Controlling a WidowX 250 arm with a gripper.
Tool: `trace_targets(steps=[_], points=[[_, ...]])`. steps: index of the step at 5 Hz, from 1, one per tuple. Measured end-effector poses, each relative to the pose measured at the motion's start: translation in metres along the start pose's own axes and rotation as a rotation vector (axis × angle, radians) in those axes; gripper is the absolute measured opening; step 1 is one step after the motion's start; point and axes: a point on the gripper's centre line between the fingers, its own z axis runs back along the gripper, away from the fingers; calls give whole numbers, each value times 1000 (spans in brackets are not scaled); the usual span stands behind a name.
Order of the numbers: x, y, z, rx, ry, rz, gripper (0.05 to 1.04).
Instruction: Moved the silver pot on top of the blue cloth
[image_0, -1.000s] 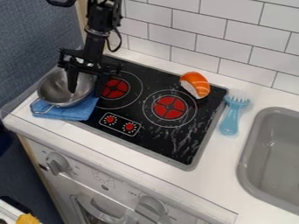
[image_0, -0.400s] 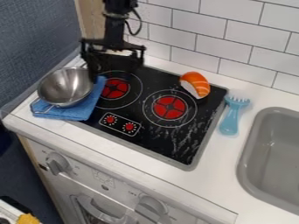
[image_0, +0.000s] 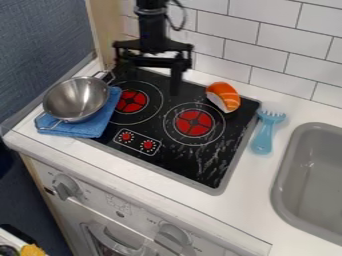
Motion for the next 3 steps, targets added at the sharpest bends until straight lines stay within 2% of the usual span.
trace_targets(steps=[1,2,3], points=[[-13,-13,8,-65,-26,-57,1000],[-28,-17,25,-78,-29,-113,1000],[-45,-7,47,12,-34,-123,1000]])
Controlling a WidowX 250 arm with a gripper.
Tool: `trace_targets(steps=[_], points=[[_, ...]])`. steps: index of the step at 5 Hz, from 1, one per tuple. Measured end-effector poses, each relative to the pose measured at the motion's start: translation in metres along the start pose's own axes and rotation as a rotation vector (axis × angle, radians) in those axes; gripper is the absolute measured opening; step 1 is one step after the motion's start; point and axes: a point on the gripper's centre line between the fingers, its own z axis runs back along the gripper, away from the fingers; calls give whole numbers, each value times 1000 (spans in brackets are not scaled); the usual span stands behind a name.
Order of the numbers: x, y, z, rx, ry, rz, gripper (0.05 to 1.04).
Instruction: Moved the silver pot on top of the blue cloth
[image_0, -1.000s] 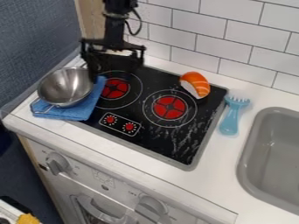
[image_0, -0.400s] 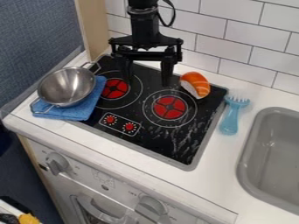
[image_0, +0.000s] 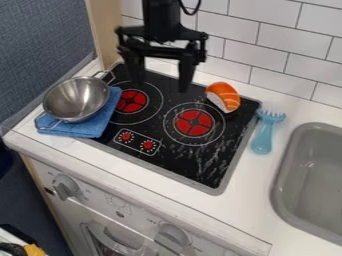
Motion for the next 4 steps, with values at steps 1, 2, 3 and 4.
trace_targets(steps=[1,2,3,4], points=[[-26,19,28,95,-68,71,1000],[-39,38,26,152,-55,106,1000],[-53,70,28,139,-49,190,1000],[-60,73,26,124,-46,204,1000]])
